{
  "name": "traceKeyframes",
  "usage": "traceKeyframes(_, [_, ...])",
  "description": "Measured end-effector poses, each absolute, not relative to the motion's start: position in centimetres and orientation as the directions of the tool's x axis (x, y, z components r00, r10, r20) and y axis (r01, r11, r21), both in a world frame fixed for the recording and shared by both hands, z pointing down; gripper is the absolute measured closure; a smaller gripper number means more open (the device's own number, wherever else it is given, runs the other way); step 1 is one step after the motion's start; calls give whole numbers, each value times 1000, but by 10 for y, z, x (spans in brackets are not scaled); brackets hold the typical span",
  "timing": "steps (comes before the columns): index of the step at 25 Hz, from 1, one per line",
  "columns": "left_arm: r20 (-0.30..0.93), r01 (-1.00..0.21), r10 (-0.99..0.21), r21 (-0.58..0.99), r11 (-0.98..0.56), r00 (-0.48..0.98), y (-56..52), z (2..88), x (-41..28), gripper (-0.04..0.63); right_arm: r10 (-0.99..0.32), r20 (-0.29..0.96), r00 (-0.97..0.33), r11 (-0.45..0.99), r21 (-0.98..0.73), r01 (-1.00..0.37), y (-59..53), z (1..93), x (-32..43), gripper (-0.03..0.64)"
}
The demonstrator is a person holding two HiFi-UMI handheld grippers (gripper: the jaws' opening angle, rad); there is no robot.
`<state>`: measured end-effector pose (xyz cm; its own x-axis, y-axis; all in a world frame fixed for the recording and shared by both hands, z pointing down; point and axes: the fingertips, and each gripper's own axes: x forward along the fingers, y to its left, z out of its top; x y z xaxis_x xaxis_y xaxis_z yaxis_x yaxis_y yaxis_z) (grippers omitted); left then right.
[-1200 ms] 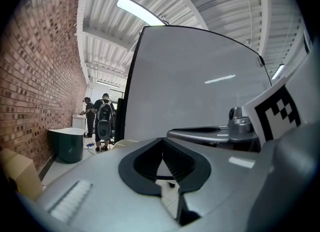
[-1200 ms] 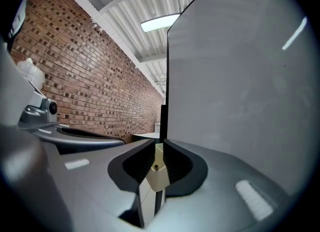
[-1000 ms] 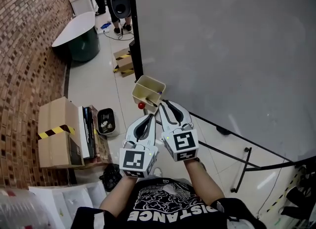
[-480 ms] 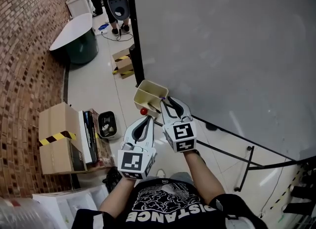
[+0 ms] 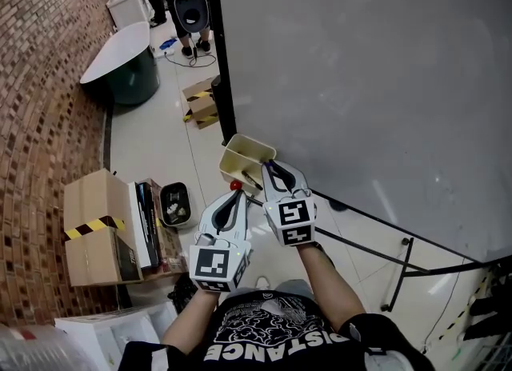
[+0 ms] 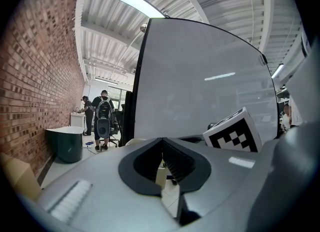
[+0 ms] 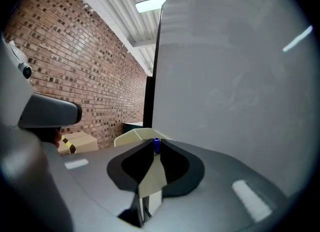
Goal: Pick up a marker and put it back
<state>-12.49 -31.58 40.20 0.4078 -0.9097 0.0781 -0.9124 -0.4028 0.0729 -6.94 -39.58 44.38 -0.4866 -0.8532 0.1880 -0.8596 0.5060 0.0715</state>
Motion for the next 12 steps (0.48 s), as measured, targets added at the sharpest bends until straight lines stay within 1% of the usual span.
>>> traceKeyframes(7, [75,-910,-908,80,-406,412,-318,405,-122,589,-850,192,-491,513,85,-854,-396,447,-69,583])
traceKeyframes(12, [68,-910,-909,79,-407,412,-315,404,-120,589,-854,163,-494,512,92,-854,-387,437,-69,584])
